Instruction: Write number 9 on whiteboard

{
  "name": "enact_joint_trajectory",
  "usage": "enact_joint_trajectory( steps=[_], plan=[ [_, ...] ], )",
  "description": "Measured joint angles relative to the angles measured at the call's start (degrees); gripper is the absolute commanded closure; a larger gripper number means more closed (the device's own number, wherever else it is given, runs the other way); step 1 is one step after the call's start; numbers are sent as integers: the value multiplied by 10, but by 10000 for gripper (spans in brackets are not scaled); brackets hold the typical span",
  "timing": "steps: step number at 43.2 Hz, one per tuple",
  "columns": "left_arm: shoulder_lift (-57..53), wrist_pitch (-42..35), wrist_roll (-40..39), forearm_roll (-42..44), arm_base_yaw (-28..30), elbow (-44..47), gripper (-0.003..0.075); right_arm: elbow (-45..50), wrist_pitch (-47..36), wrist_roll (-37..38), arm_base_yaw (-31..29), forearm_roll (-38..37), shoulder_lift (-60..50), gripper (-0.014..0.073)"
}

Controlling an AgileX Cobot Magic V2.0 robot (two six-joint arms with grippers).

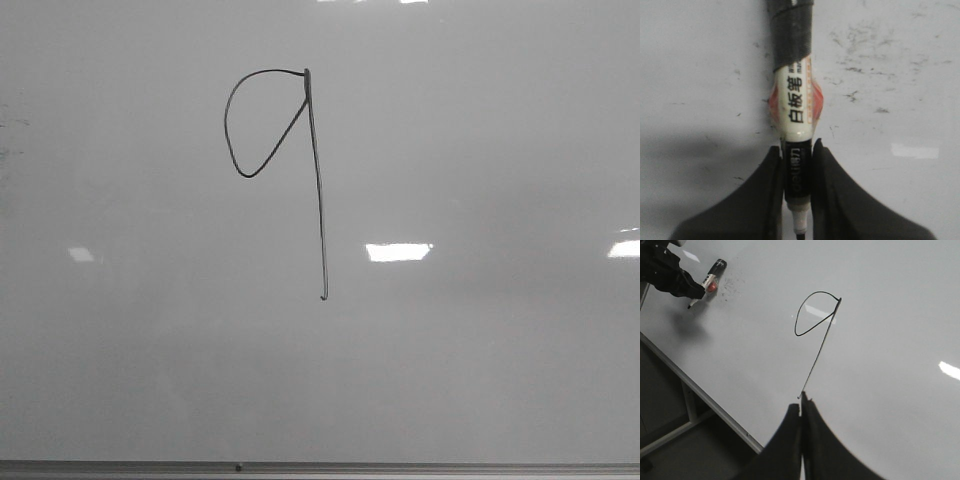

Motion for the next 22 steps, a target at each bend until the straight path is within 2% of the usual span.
enact_joint_trajectory(
  steps=[16,22],
  plan=[
    [40,-28,0,-1,0,0,731,0,0,0,0,0,0,653],
    [43,-30,0,-1,0,0,659,0,0,0,0,1,0,653]
  ],
)
